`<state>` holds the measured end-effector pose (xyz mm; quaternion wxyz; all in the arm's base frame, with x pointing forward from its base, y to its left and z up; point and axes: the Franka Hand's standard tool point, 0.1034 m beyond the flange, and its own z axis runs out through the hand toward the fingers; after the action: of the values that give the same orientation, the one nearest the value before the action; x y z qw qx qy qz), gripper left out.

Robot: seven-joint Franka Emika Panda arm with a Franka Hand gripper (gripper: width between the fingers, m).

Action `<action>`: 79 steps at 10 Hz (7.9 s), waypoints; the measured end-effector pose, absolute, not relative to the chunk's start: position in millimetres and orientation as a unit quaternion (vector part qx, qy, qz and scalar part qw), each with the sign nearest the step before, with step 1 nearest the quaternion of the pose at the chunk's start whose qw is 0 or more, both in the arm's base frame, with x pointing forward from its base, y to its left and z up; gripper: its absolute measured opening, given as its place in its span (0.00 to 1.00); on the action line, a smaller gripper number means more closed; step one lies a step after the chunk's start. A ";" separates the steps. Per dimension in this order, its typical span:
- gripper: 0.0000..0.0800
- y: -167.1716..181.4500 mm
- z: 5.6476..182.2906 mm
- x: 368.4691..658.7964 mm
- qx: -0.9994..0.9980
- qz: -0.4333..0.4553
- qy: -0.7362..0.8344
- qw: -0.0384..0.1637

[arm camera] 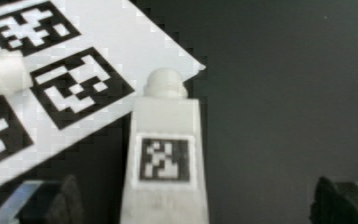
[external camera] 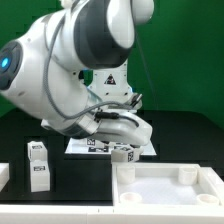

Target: Assemble square table

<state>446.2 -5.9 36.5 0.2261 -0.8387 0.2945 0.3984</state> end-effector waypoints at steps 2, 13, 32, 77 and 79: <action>0.81 -8.0 30.9 443.8 -0.834 0.414 0.277 0.239; 0.81 0.7 5.7 423.3 -0.809 0.460 0.286 0.228; 0.36 40.8 111.6 521.8 -0.953 0.150 0.220 0.146; 0.36 113.0 78.5 625.3 -0.961 -0.273 -0.050 0.002; 0.36 112.4 78.5 626.2 -0.958 -0.282 -0.051 0.000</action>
Offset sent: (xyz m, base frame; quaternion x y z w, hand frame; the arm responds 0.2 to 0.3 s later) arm 0.0174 0.0098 0.0007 -0.0413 0.0152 -0.1709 0.9843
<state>626.2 112.4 78.5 -0.0003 -0.9581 -0.0511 -0.2818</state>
